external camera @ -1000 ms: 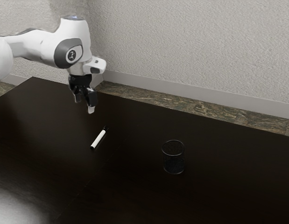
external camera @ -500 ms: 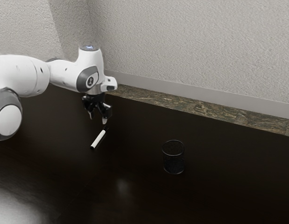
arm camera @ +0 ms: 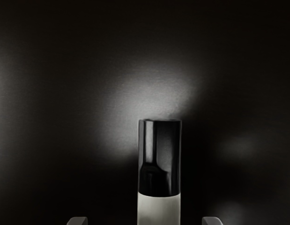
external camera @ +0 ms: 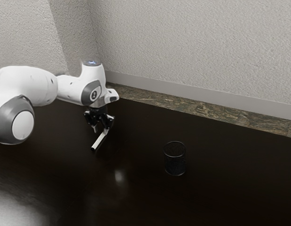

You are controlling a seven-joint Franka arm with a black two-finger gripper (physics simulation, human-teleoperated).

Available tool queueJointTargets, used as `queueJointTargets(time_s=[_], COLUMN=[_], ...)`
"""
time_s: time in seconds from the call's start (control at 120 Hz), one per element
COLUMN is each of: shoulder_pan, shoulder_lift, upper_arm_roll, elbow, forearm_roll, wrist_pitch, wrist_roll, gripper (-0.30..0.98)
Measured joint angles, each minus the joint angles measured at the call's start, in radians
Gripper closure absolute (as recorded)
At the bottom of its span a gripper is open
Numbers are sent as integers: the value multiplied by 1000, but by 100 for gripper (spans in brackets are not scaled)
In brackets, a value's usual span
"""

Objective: Put the marker into the pen holder.

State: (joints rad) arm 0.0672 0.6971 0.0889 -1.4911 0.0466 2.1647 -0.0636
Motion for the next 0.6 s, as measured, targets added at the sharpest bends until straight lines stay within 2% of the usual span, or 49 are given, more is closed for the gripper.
queueJointTargets(time_s=[0.383,0.6], shoulder_pan=[0,-1], shoulder_lift=[31,35], upper_arm_roll=[0,0], elbow=[13,19], forearm_roll=[0,0], wrist_pitch=[23,33], wrist_roll=[-66,-88], gripper=[43,51])
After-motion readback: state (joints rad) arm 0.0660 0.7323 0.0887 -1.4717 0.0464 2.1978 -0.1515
